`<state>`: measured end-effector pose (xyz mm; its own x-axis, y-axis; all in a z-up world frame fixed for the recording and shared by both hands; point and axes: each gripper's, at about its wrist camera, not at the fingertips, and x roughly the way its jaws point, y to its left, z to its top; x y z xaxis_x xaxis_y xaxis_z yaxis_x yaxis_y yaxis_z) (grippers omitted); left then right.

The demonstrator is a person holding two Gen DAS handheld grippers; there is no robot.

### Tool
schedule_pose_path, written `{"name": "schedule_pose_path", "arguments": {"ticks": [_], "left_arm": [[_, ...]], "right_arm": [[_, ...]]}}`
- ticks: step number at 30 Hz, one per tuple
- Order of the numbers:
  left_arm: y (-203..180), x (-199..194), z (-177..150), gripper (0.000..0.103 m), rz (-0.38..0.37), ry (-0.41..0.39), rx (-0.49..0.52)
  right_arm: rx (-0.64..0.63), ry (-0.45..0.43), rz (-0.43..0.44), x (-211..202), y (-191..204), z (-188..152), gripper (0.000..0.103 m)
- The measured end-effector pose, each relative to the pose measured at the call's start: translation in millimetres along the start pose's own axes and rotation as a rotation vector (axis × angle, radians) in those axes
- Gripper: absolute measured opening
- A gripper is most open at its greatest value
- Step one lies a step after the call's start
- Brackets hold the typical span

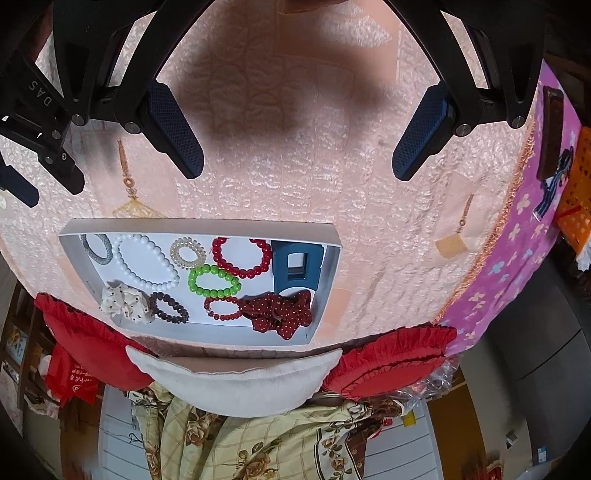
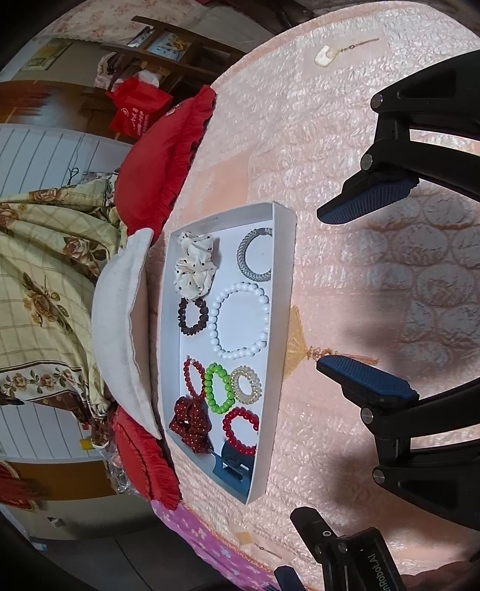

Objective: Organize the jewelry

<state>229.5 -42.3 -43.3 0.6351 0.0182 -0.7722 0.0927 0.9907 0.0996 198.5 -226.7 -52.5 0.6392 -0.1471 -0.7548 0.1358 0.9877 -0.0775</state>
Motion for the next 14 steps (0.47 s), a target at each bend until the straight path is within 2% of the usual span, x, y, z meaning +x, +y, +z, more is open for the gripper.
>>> {"name": "schedule_pose_path", "arguments": {"ticks": [14], "left_arm": [[8.6, 19.1, 8.1, 0.102, 0.026, 0.016, -0.02]], "right_arm": [[0.002, 0.022, 0.011, 17.3, 1.5, 5.7, 0.071]]}}
